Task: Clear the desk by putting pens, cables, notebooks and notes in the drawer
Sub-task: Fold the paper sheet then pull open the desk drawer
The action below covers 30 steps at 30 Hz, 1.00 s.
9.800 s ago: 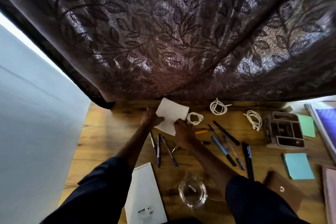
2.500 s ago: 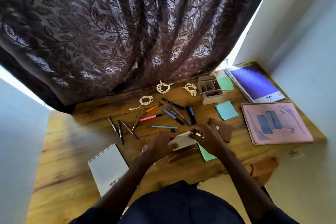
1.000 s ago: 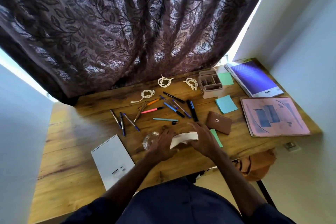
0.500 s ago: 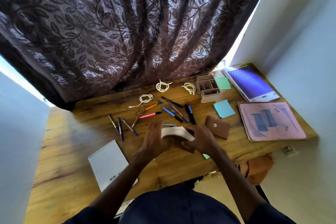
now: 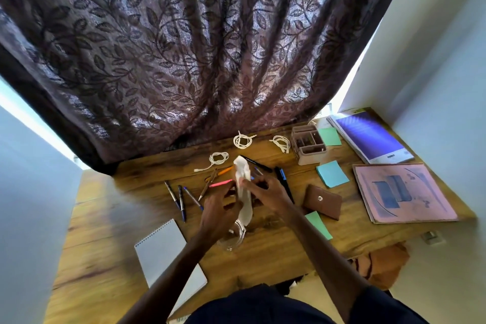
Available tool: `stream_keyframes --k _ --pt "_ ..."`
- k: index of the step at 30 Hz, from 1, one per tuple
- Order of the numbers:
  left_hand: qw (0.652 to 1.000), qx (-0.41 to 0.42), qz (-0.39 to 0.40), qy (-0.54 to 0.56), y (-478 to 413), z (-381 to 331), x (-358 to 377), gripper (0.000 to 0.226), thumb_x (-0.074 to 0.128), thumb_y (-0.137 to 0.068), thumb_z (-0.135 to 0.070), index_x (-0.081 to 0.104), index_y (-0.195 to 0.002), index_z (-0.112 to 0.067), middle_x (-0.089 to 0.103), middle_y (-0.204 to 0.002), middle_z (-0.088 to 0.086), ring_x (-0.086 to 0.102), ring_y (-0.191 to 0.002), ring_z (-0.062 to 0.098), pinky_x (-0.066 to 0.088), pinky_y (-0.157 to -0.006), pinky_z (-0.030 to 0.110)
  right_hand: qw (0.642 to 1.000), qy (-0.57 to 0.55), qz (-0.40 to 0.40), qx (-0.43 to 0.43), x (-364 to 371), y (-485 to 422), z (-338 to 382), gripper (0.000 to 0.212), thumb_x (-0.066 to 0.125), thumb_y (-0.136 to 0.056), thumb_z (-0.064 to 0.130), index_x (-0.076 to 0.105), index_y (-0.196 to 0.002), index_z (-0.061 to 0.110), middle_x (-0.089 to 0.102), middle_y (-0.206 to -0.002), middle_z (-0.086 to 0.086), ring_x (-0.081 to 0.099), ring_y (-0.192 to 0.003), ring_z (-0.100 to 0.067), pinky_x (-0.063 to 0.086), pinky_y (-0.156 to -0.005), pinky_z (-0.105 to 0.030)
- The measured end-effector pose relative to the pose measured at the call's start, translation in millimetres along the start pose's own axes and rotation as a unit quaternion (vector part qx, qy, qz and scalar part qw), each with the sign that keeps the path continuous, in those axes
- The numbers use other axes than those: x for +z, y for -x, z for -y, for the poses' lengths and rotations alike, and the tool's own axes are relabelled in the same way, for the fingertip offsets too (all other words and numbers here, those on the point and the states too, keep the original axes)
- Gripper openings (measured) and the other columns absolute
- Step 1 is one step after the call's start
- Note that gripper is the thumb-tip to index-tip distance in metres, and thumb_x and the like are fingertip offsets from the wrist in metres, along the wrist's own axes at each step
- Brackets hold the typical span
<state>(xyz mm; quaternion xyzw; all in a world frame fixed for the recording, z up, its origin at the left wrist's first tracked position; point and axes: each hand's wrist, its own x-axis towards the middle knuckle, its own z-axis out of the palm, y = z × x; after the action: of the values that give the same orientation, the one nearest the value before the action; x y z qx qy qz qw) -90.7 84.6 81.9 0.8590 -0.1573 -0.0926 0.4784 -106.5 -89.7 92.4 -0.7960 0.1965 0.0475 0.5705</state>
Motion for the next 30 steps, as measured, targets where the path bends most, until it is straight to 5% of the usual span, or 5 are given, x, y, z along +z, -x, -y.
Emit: stream_keyframes --k 5,10,14,25,30 --pt "0.998 0.0 -0.032 -0.051 -12 10 -20 0.082 0.071 -0.073 -0.067 0.053 -0.139 -0.024 0.068 -0.127 -0.005 0.066 -0.111 0.012 0.056 -0.091 0.041 0.994 -0.102 0.039 -0.007 13 -4 22 0.053 0.054 -0.091 0.067 0.072 -0.103 0.019 0.073 -0.09 -0.002 0.071 -0.089 -0.015 0.06 -0.086 -0.044" --pt "0.994 -0.017 -0.086 -0.067 -29 7 -39 0.071 0.086 -0.072 -0.049 0.062 -0.129 -0.014 0.073 -0.115 -0.003 0.065 -0.094 0.003 0.043 -0.07 0.006 0.978 -0.195 0.071 0.026 25 -8 38 0.051 0.051 -0.092 0.068 0.068 -0.12 0.03 0.073 -0.115 0.001 0.071 -0.106 -0.021 0.06 -0.09 -0.046" --pt "0.991 -0.01 -0.114 -0.069 -35 4 -56 0.046 0.087 -0.074 -0.03 0.072 -0.114 -0.012 0.071 -0.097 -0.011 0.065 -0.079 0.004 0.041 -0.062 0.012 0.985 -0.156 0.053 0.049 39 -17 45 0.057 0.054 -0.075 0.085 0.067 -0.112 0.044 0.065 -0.122 0.012 0.06 -0.121 -0.016 0.051 -0.103 -0.05" --pt "0.979 -0.108 -0.169 -0.046 -39 97 -114 0.033 0.079 -0.071 -0.047 0.074 -0.085 -0.018 0.073 -0.075 -0.003 0.067 -0.064 0.017 0.044 -0.053 0.029 0.99 -0.073 0.082 0.085 131 -55 63 0.027 0.056 -0.099 0.042 0.073 -0.107 0.022 0.072 -0.097 0.006 0.068 -0.095 -0.015 0.052 -0.097 -0.043" --pt "0.96 -0.171 -0.219 -0.028 -35 141 -155 0.038 0.077 -0.076 -0.044 0.077 -0.093 -0.011 0.077 -0.086 0.006 0.069 -0.071 0.017 0.054 -0.063 0.033 0.979 -0.068 0.157 0.114 190 -82 77 0.022 0.054 -0.102 0.03 0.069 -0.093 0.017 0.067 -0.085 0.001 0.062 -0.07 -0.01 0.05 -0.055 -0.023"
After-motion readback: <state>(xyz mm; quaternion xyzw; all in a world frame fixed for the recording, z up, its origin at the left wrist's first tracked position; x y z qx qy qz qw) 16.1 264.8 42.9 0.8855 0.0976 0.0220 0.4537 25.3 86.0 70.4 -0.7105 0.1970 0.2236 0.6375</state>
